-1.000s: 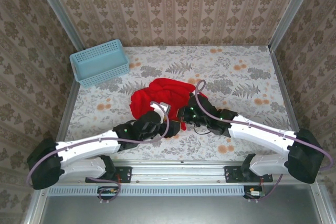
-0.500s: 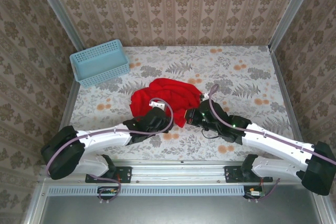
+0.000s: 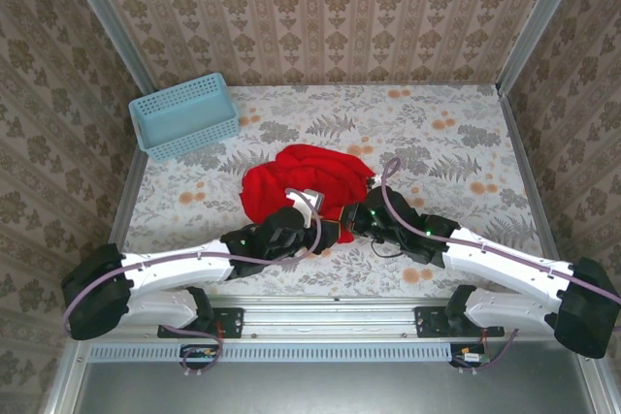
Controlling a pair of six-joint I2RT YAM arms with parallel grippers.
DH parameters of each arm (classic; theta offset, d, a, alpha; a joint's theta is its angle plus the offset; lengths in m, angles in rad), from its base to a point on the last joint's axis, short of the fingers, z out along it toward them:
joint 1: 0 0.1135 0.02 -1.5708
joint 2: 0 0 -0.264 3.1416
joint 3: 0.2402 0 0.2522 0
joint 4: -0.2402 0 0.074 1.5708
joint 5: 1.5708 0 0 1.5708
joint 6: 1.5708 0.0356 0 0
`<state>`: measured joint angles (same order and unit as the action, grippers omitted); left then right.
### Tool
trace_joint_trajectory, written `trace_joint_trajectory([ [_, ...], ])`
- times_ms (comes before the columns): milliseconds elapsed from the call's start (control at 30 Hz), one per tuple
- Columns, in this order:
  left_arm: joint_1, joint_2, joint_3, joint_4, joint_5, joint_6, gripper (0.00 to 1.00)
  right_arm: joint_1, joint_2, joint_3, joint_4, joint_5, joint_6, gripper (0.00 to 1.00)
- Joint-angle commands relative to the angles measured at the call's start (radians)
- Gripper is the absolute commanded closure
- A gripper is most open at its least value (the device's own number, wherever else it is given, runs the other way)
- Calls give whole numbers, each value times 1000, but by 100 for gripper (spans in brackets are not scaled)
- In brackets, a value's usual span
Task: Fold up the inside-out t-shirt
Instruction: Turn the T-shirt inside out at the center of the table.
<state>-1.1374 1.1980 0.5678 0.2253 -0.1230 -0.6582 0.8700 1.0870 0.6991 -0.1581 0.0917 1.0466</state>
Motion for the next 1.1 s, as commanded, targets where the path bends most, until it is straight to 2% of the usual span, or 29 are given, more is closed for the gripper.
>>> trace_joint_trajectory([
  [0,16,37,-8,56,44,4,51,13,5,-7,47,-24,-15,100],
  [100,33,77,8,67,63,-5,56,16,2,-10,46,-25,-13,100],
  [267,47,112,43,-6,39,-6,72,18,-17,-14,4,6,-11,100],
  [367,58,108,46,-87,6,3,76,11,-58,-9,-81,69,-18,100],
  [467,69,89,34,-145,-14,15,78,-18,-102,-21,-116,80,-24,100],
  [633,79,68,1,-158,-3,26,79,-44,-112,-30,-138,63,-39,100],
  [1067,57,140,67,-114,62,52,98,-99,-75,-32,-164,27,-62,98],
])
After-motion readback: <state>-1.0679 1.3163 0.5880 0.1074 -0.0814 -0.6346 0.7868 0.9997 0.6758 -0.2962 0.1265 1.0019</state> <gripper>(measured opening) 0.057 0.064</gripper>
